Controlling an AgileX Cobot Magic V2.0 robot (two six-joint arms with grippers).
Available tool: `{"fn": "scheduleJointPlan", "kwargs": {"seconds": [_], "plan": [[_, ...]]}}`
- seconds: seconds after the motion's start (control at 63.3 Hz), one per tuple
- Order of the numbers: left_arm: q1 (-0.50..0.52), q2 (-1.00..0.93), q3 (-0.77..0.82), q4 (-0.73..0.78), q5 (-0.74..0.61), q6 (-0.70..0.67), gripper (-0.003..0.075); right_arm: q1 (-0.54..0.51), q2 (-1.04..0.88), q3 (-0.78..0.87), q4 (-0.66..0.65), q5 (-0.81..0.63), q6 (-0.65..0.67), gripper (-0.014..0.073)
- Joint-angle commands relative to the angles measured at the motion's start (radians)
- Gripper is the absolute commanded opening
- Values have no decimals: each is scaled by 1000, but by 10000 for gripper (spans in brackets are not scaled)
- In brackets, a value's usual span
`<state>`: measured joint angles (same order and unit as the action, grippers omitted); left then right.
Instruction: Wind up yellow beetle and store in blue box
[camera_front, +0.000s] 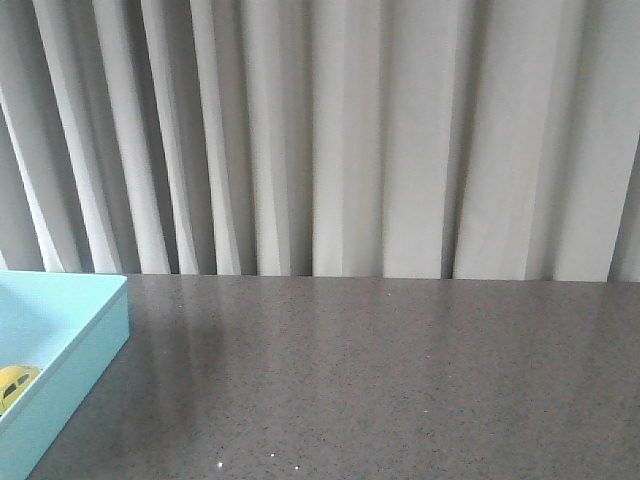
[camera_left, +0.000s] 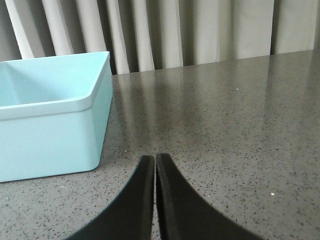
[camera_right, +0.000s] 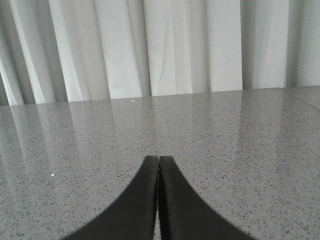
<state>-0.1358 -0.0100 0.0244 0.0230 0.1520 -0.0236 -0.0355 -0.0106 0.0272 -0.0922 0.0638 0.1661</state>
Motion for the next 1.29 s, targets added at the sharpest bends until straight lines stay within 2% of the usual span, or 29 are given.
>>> {"fn": "scheduleJointPlan", "kwargs": {"seconds": [0.0, 0.095, 1.279], "plan": [[0, -16, -8, -2, -80, -9, -5, 8, -8, 4, 63, -76, -118, -7], [0, -16, -8, -2, -80, -9, -5, 10, -8, 4, 115, -76, -233, -7], [0, -16, -8, -2, -80, -9, -5, 10, -8, 3, 98, -76, -233, -7]]}}
